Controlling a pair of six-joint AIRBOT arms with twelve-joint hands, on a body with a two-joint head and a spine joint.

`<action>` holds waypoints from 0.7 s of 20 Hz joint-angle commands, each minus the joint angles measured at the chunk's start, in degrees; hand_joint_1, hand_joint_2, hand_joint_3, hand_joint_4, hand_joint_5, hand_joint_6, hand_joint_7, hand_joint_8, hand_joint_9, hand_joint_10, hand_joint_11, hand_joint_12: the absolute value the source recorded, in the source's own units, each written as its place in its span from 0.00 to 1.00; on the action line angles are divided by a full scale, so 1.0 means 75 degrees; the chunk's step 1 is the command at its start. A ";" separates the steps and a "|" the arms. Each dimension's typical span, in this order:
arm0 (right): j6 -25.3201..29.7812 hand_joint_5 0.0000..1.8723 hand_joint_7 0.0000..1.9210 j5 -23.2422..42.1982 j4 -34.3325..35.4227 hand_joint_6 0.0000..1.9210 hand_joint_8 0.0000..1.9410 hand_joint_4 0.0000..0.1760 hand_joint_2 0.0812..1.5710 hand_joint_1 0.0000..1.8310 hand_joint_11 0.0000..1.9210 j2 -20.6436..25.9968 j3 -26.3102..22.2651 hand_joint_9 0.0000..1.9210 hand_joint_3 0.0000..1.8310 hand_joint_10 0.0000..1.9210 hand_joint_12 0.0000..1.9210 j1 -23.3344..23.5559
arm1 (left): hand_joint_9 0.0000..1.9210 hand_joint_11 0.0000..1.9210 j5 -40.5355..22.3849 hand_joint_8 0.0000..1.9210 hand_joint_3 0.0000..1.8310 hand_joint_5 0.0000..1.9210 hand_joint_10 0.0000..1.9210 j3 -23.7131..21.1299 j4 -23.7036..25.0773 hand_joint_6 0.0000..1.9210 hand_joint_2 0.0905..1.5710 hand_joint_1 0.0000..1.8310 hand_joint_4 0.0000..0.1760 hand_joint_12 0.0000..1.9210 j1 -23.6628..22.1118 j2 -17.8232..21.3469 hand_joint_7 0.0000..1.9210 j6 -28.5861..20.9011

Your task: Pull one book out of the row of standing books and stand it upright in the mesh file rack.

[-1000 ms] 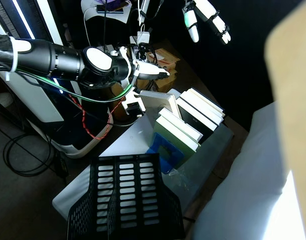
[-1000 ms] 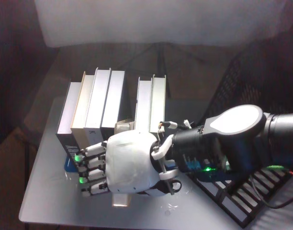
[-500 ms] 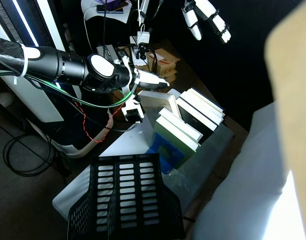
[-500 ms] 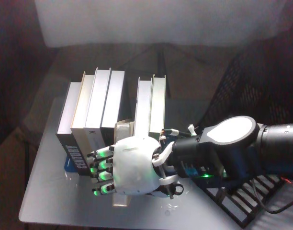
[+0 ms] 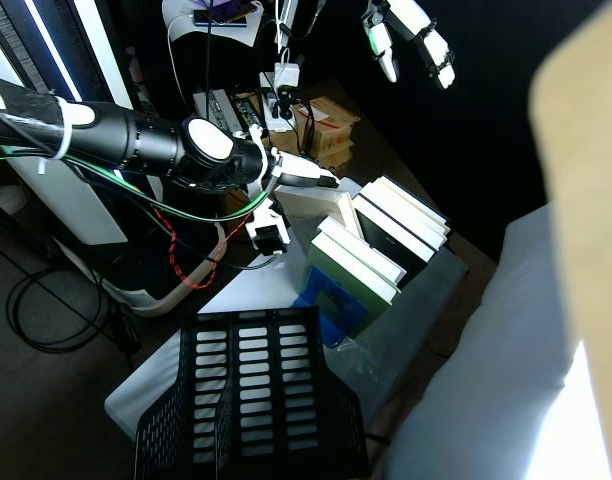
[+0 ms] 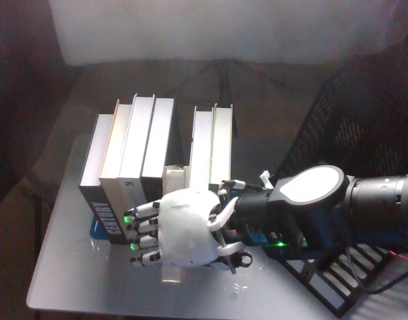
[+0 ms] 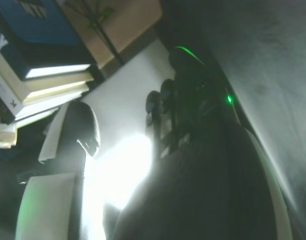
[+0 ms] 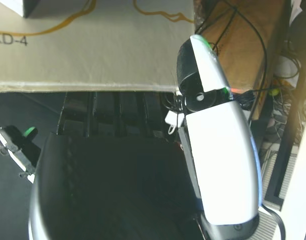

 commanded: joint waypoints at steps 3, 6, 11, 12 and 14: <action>-0.0042 0.15 0.10 -0.0241 0.0029 0.00 0.00 0.00 0.78 0.59 0.00 -0.0064 0.0204 0.08 0.00 0.02 0.07 -0.0190 | 0.06 0.00 -0.0940 0.00 0.00 0.10 0.01 0.0045 -0.0205 0.00 0.90 0.41 0.00 0.42 0.0004 -0.0019 0.07 -0.0033; -0.0040 0.15 0.10 -0.0358 0.0132 0.00 0.00 0.00 0.78 0.59 0.00 -0.0207 0.0442 0.08 0.00 0.02 0.07 -0.0260 | 0.06 0.00 -0.0951 0.00 0.00 0.09 0.01 0.0065 -0.0178 0.00 0.91 0.39 0.00 0.56 0.0004 -0.0044 0.06 -0.0072; -0.0038 0.15 0.10 -0.0458 0.0242 0.00 0.00 0.00 0.78 0.59 0.00 -0.0261 0.0630 0.08 0.00 0.02 0.07 -0.0293 | 0.05 0.00 -0.0961 0.00 0.00 0.08 0.01 0.0064 -0.0193 0.00 0.89 0.35 0.00 0.63 0.0005 -0.0060 0.06 -0.0077; -0.0038 0.15 0.10 -0.0458 0.0242 0.00 0.00 0.00 0.78 0.59 0.00 -0.0262 0.0640 0.08 0.00 0.02 0.07 -0.0290 | 0.06 0.00 -0.0969 0.00 0.00 0.09 0.01 0.0064 -0.0195 0.00 0.89 0.36 0.00 0.65 0.0005 -0.0062 0.07 -0.0077; -0.0038 0.15 0.10 -0.0457 0.0242 0.00 0.00 0.00 0.78 0.59 0.00 -0.0262 0.0643 0.08 0.00 0.02 0.07 -0.0287 | 0.06 0.00 -0.0990 0.00 0.00 0.10 0.01 0.0080 -0.0180 0.00 0.89 0.36 0.00 0.68 0.0005 -0.0063 0.07 -0.0088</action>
